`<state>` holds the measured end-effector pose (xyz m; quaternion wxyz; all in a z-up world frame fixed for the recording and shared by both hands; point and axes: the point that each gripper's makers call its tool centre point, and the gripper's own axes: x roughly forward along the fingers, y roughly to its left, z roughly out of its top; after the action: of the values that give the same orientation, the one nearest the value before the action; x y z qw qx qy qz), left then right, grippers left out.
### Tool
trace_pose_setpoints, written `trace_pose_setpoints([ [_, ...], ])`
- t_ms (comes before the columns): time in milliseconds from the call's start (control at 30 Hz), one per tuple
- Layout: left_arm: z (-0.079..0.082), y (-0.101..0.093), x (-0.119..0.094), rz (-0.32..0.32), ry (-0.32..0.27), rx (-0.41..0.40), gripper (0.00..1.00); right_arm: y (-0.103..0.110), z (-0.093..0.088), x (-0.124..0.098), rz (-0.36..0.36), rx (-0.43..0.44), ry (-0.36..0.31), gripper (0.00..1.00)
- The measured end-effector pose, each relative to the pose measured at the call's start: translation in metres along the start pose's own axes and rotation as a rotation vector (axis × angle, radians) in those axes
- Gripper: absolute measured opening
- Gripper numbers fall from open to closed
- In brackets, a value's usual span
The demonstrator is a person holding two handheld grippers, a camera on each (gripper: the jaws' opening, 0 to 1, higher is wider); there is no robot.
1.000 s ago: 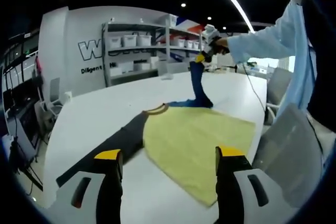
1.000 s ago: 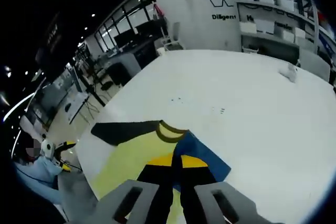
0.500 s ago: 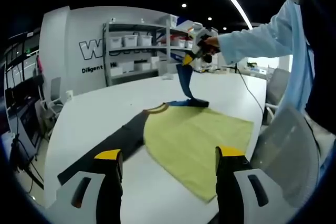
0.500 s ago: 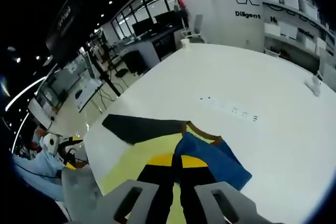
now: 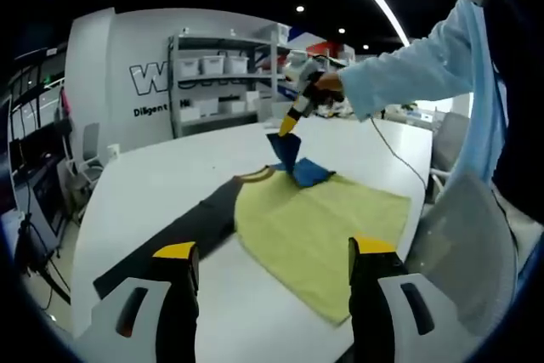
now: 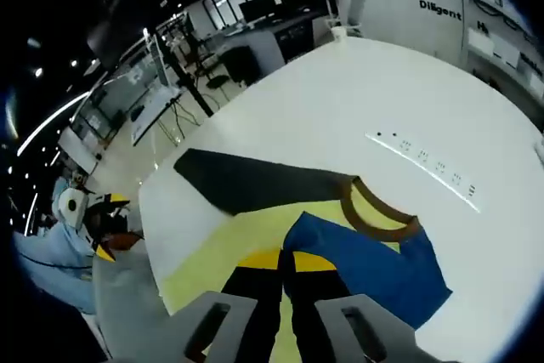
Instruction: Fold the garment on the visible template until the final outline fits inside the template.
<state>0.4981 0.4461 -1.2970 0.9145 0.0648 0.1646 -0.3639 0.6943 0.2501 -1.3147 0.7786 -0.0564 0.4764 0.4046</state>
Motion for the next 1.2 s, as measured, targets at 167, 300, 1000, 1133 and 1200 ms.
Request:
trace_pose_setpoints([
  [167, -0.003, 0.003, -0.002, 0.008, 0.004, -0.006, 0.7, 0.008, 0.002, 0.018, 0.017, -0.02, 0.021, 0.0],
  [300, -0.006, 0.005, -0.002, 0.014, 0.011, -0.01, 0.7, 0.004, 0.004, 0.035, -0.002, -0.034, 0.023, 0.0],
  [1000, -0.012, 0.009, -0.005, 0.046, 0.027, -0.032, 0.7, -0.009, -0.014, 0.118, -0.061, -0.053, 0.039, 0.0],
  [1133, -0.014, 0.009, -0.005, 0.049, 0.03, -0.035, 0.7, -0.009, -0.018, 0.125, -0.051, -0.053, 0.043, 0.0],
  [1200, -0.014, 0.01, -0.005, 0.052, 0.03, -0.038, 0.7, -0.011, -0.018, 0.127, -0.056, -0.073, 0.038, 0.0],
])
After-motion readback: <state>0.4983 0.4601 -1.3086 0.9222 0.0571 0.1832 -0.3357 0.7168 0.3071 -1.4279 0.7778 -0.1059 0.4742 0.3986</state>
